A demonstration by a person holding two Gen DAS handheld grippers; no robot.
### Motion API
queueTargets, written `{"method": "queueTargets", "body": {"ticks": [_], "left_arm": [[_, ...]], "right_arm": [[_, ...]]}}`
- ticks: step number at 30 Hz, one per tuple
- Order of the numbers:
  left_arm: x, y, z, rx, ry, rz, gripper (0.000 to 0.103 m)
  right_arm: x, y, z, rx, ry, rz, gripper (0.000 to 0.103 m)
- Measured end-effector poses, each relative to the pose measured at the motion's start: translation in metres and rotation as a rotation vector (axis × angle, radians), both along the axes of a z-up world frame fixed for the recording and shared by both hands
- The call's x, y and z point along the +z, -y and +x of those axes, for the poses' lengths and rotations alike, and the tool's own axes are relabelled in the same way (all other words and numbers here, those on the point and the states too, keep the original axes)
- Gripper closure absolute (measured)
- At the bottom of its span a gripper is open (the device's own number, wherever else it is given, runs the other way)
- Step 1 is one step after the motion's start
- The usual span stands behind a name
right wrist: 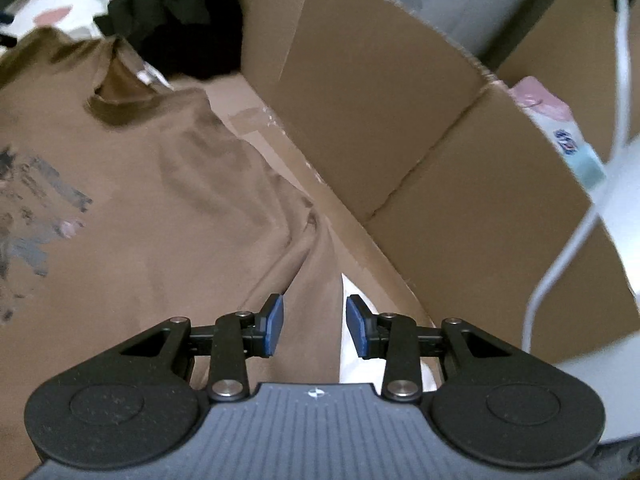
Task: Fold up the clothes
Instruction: 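Move both open grippers back over the laid-out T-shirt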
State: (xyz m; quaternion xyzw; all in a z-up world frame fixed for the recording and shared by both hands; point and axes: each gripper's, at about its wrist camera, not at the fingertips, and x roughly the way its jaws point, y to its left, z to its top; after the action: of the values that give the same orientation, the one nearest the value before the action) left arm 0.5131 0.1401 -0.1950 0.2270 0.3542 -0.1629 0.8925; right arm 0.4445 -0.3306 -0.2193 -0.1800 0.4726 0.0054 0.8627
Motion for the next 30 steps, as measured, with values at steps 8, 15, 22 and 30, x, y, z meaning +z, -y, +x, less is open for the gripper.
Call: {"method": "queueTargets", "body": {"ticks": [8,15,22,30], "left_arm": [[0.017,-0.064,-0.039,0.039,-0.015,-0.021,0.031],[-0.008,-0.115,-0.068,0.094,-0.073,-0.045,0.031],[-0.033,-0.146,-0.057,0.239,-0.134,-0.182,0.032],[-0.05,-0.167,-0.036,0.382,-0.2,-0.356,0.039]], "right_arm": [[0.032,-0.018,-0.059,0.008,0.084,0.05,0.064],[0.043,-0.044,-0.107,0.032,0.121,0.146,0.064],[0.039,-0.085,-0.154,0.087,0.128,0.223,0.064],[0.016,-0.117,-0.179,0.149,0.08,0.264,0.064]]}}
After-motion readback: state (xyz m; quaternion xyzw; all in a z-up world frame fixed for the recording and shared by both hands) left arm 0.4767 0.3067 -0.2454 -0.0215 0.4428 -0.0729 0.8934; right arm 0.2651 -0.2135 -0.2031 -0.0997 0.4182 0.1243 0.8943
